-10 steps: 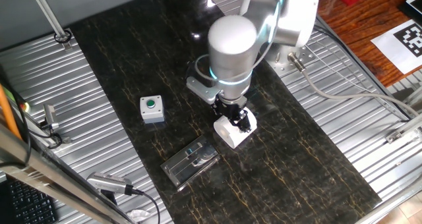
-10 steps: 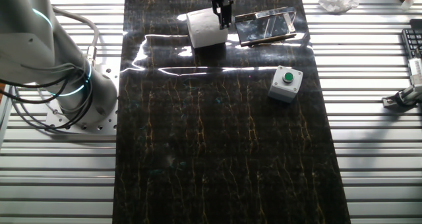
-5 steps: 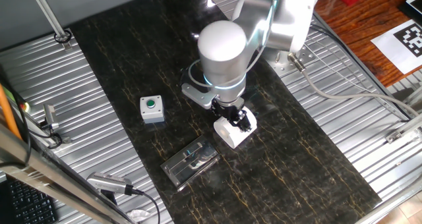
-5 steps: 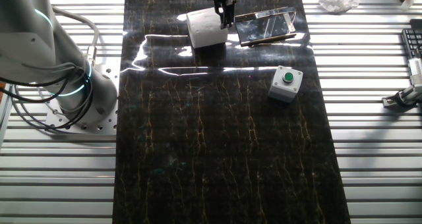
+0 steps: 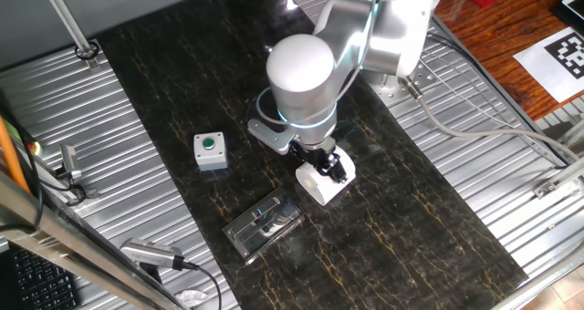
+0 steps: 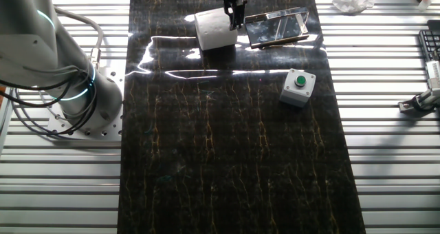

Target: Put the toilet paper on its holder

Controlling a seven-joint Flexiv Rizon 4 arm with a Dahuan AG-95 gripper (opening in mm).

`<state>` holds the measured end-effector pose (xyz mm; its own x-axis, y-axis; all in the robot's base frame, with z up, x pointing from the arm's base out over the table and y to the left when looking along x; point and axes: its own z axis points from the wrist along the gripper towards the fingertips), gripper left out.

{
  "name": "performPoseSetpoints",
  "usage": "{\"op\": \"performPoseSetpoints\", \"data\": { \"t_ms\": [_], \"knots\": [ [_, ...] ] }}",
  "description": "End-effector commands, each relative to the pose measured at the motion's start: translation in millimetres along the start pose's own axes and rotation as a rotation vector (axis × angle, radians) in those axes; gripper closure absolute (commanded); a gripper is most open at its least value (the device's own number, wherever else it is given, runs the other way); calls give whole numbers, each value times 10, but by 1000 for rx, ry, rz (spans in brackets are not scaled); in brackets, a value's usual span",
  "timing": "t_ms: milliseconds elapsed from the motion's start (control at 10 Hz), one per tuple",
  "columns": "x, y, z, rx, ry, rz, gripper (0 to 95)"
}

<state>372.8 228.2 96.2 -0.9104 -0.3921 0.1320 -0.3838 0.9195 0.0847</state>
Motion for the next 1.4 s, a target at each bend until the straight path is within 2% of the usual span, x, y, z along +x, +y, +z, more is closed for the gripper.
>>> {"op": "performPoseSetpoints", "data": {
  "t_ms": [100,500,800,900,1000,1200,1400],
  "knots": [
    [30,-14,28,-2,-5,9,0],
    [121,-21,210,-1,-18,14,0],
    [137,-21,331,0,-29,16,0],
    [134,-23,376,3,-36,16,190],
    [131,-24,414,5,-40,21,190],
    [108,-28,406,-23,-49,61,570],
    [72,-36,296,-27,-35,88,950]
  ]
}}
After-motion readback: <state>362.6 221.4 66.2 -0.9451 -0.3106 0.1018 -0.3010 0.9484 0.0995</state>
